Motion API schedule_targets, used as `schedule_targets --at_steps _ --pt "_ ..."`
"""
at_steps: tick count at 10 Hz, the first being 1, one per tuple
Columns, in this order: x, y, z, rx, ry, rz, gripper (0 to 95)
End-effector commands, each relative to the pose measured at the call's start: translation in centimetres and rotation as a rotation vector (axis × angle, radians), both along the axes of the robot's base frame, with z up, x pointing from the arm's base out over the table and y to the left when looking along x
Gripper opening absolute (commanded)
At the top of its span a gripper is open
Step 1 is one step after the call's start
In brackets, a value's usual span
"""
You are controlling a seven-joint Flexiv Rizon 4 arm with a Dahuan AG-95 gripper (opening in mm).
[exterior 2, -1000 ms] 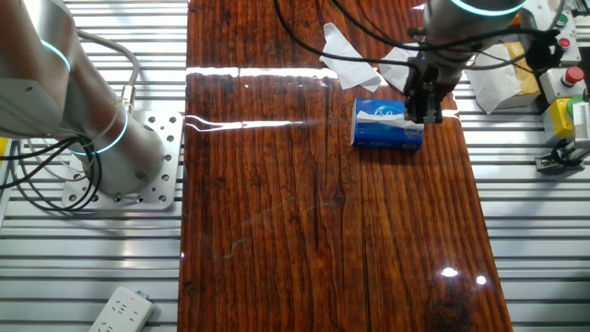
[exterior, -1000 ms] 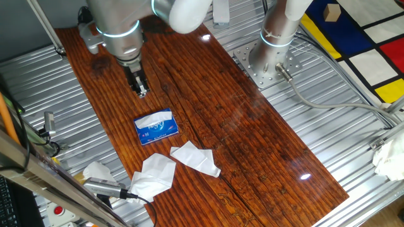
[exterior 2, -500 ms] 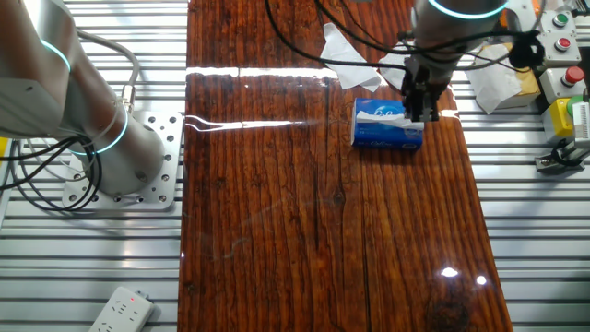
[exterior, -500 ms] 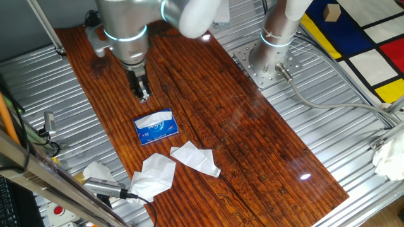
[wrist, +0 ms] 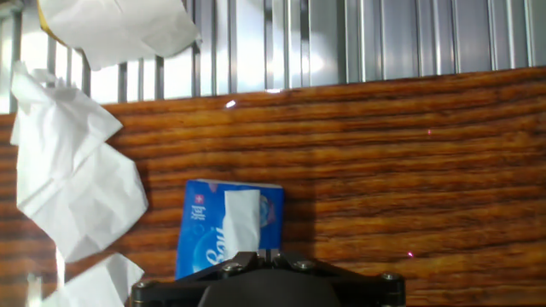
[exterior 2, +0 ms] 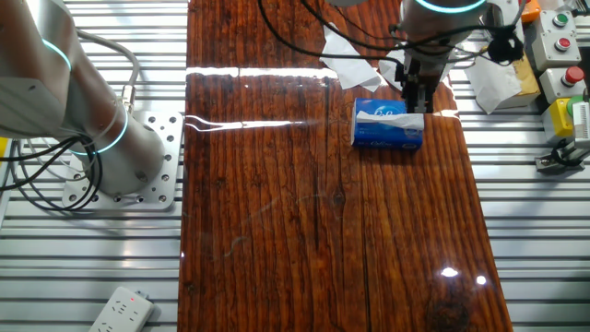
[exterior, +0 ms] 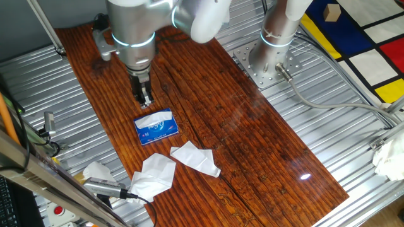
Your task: Pull out a napkin
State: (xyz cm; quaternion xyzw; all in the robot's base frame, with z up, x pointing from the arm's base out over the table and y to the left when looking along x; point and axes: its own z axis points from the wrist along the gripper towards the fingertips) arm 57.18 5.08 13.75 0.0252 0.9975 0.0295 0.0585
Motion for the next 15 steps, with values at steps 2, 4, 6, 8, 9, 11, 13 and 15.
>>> schedule_targets --at_steps 2,4,6,8,9,11,13,15 --pt "0.2 0.1 -0.8 -0.004 0.002 0.002 0.0" --pt "0.3 0.1 -1.2 -0.004 0.002 0.004 38.0" --pt "0.3 0.4 -1.5 0.004 -0.006 -0.005 57.0" --pt "0.4 0.5 -2.1 0.019 -0.034 -0.006 76.0" --pt "0.5 0.5 -2.5 0.033 -0.049 -0.006 76.0" --pt "0.8 0.7 -3.0 0.045 -0.056 -0.005 95.0" --pt "1.4 1.0 -3.5 0.048 -0.064 -0.008 95.0" --pt "1.7 1.1 -4.2 0.049 -0.077 -0.009 95.0"
